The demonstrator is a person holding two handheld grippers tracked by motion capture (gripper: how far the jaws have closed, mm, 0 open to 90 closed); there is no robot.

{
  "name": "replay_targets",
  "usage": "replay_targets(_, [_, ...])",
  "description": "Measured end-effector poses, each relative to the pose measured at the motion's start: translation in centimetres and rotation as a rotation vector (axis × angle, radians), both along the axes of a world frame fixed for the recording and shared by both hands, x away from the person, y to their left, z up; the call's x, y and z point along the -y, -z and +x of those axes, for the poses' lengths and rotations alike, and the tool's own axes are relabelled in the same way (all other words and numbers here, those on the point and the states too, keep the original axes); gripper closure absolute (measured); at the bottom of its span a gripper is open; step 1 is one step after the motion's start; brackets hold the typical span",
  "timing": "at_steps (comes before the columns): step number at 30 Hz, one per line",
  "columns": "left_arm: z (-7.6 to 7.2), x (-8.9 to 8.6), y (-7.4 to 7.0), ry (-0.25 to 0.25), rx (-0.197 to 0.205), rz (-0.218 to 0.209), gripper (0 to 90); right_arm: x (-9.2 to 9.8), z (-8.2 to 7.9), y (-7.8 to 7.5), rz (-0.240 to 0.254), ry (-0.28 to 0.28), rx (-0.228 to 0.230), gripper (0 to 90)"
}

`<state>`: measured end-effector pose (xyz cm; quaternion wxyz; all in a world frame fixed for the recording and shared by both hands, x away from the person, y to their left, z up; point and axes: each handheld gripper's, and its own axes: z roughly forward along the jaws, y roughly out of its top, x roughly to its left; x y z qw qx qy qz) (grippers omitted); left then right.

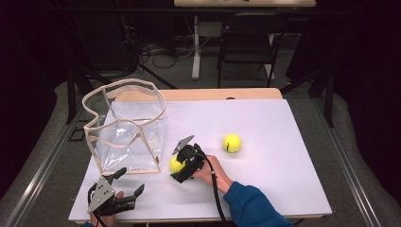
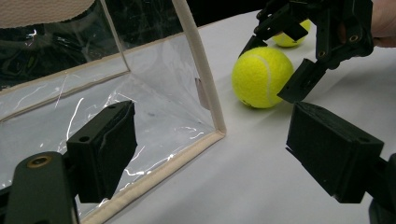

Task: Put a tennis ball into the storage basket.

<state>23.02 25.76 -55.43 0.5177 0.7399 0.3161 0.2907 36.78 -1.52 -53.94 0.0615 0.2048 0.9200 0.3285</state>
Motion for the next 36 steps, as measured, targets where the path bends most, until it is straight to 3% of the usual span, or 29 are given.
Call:
replay_targets(9, [0.0, 0.0, 0.0, 0.0, -0.001, 0.004, 15.8, 0.2, 0.1, 0.1, 0.0, 0.02, -0.004, 24.5])
replay_targets(21, [0.0, 0.0, 0.0, -0.001, -0.002, 0.002, 15.8, 0.2, 0.0, 0.0, 0.0, 0.015, -0.002, 25.7])
replay_targets(36, [0.0, 0.0, 0.0, -0.001, 0.007, 0.004, 15.8, 1.1, -0.5, -1.3, 0.032, 0.023, 0.037, 25.8])
